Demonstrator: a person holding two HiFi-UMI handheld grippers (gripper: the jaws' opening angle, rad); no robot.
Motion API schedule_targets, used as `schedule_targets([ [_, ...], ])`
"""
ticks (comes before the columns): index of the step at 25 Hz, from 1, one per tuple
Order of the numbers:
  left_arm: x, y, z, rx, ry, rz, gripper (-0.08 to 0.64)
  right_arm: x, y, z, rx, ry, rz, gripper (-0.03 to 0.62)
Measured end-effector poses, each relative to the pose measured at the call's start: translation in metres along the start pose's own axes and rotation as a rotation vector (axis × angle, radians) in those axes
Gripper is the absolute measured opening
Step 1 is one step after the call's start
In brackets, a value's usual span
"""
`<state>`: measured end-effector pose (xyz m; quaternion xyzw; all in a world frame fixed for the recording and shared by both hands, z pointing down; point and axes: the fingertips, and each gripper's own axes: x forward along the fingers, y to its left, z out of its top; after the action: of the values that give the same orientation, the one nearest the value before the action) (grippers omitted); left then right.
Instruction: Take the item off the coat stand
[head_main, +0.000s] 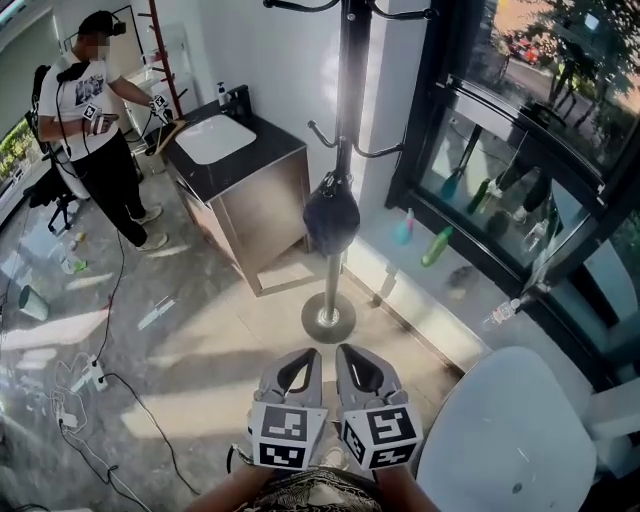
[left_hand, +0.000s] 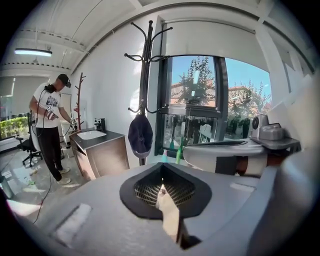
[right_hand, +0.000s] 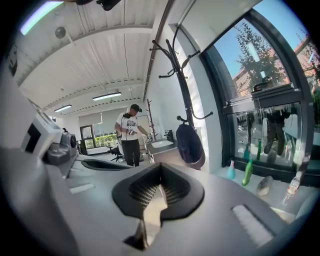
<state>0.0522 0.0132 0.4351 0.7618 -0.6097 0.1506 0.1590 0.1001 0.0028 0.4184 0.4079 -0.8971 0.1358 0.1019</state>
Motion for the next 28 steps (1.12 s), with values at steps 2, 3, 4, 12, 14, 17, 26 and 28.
schedule_targets([
  [2, 0.009, 0.012, 0.005, 0.001, -0.004, -0.012, 0.002, 0.014, 0.001, 0.002, -0.004, 0.001, -0.015, 0.006],
  [3, 0.015, 0.018, 0.007, 0.002, -0.005, -0.02, 0.002, 0.021, 0.0, 0.003, -0.005, 0.002, -0.023, 0.006],
  [4, 0.02, 0.023, 0.009, 0.004, -0.004, -0.03, 0.002, 0.028, 0.0, 0.004, -0.004, 0.004, -0.03, 0.006],
  [12, 0.056, 0.069, 0.027, 0.018, 0.007, -0.106, 0.002, 0.087, -0.005, 0.015, -0.012, 0.018, -0.127, 0.006],
  [14, 0.063, 0.081, 0.032, 0.019, 0.005, -0.12, 0.002, 0.101, -0.007, 0.017, -0.022, 0.026, -0.152, 0.008],
  [17, 0.074, 0.099, 0.04, 0.023, 0.001, -0.145, 0.002, 0.122, -0.01, 0.023, -0.037, 0.033, -0.193, 0.022],
  [26, 0.101, 0.134, 0.055, 0.033, -0.01, -0.218, 0.002, 0.168, -0.023, 0.036, -0.049, 0.036, -0.319, 0.064],
  [28, 0.106, 0.136, 0.059, 0.033, -0.015, -0.233, 0.002, 0.174, -0.029, 0.04, -0.055, 0.033, -0.341, 0.078],
])
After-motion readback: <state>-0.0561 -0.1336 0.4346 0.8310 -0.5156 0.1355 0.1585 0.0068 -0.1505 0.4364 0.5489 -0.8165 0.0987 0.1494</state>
